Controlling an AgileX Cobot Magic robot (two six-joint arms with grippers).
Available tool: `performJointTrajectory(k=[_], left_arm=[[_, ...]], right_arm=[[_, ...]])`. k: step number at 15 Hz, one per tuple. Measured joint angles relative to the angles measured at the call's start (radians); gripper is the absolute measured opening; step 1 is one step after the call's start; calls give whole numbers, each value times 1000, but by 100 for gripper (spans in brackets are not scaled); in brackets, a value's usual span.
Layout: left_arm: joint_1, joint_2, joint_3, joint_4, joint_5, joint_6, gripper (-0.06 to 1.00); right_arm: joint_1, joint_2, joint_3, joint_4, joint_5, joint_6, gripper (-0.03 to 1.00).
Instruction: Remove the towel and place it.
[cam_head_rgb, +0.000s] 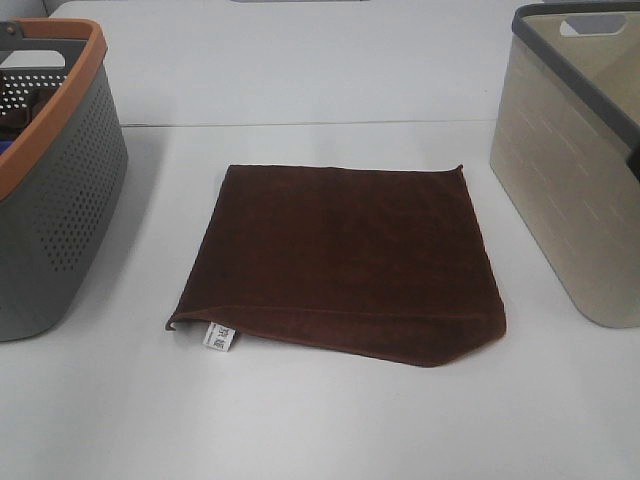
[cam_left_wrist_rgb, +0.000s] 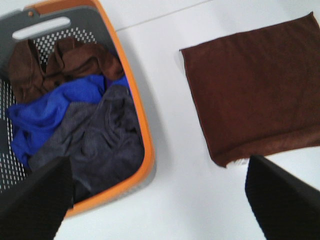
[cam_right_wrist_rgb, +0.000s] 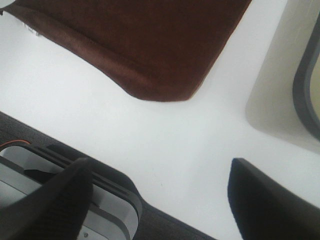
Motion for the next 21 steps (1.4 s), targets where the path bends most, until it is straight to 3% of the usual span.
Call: performJointTrajectory(k=[6, 9, 14, 17, 21], left_arm=[[0, -549, 631, -3, -49, -74, 89], [0, -775, 794, -8, -59, -74, 89], [0, -1010, 856, 9, -64, 6, 89], [0, -1057, 857, -46, -56, 106, 89], [0, -1059, 857, -94, -56, 157, 89]], right_arm=[[0, -501, 404, -6, -29, 0, 72], [0, -723, 518, -38, -63, 0, 72], [0, -1025, 571, -48, -75, 0, 72], [0, -1052, 574, -64, -86, 0, 72], [0, -1052, 605, -64, -145, 0, 72]])
